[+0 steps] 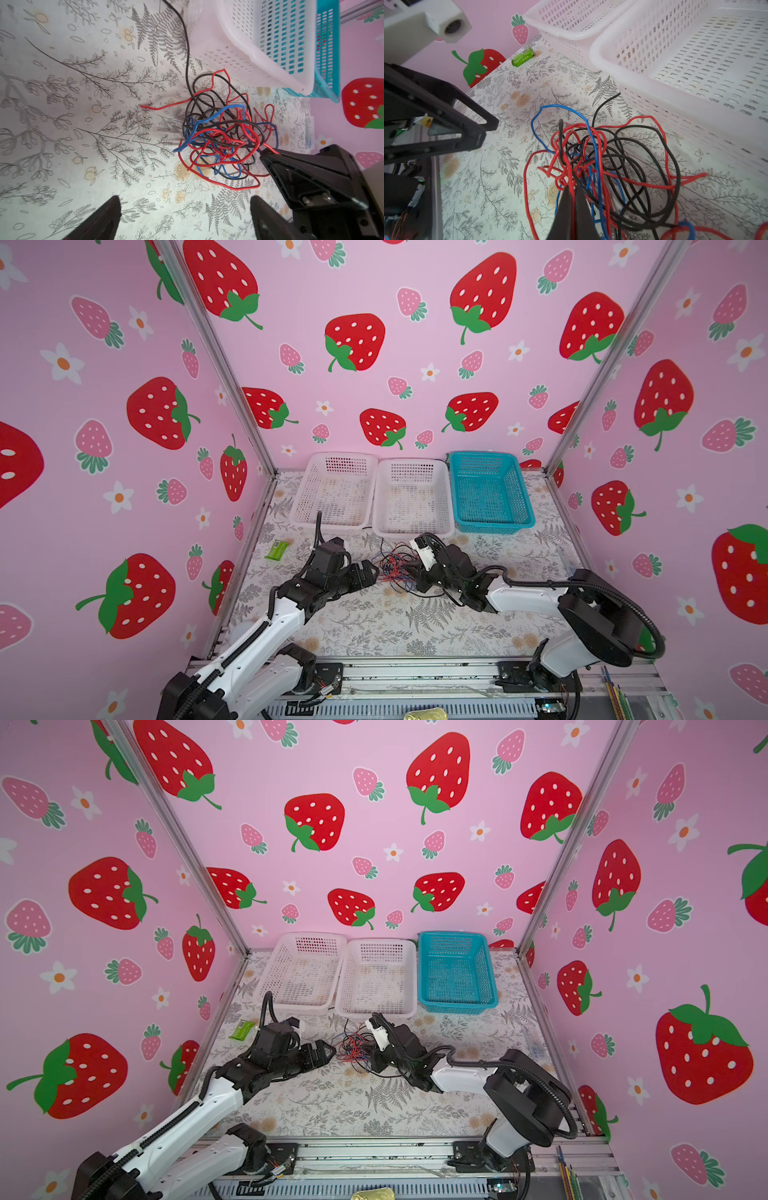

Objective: Untangle the cables

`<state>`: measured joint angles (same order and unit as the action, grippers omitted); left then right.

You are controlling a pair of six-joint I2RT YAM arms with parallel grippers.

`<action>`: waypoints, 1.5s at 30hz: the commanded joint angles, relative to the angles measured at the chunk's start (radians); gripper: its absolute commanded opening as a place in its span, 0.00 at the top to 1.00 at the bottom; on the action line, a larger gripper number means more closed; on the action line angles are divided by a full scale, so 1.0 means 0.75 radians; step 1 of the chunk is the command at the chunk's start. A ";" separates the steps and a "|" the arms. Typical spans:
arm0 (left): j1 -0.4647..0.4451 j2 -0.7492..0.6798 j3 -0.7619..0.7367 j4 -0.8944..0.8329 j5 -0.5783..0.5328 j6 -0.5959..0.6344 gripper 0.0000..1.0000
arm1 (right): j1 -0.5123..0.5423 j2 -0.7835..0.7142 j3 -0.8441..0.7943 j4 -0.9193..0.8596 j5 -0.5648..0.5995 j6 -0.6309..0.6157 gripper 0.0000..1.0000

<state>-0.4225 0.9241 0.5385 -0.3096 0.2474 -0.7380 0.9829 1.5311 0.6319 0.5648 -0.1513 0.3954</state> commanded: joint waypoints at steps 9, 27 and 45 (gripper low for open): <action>-0.013 -0.181 -0.236 0.389 0.155 -0.203 0.13 | 0.009 -0.114 -0.069 0.167 -0.191 -0.011 1.00; -0.020 -0.044 -0.200 0.433 0.169 -0.149 0.60 | 0.009 -0.129 -0.101 0.271 -0.372 0.009 1.00; -0.027 -0.057 -0.213 0.420 0.144 -0.155 1.00 | 0.010 -0.174 -0.123 0.259 -0.285 0.005 1.00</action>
<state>-0.4389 0.8940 0.3645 0.0029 0.3668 -0.8577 0.9836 1.4315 0.5484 0.7109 -0.3893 0.3962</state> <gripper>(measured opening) 0.055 0.058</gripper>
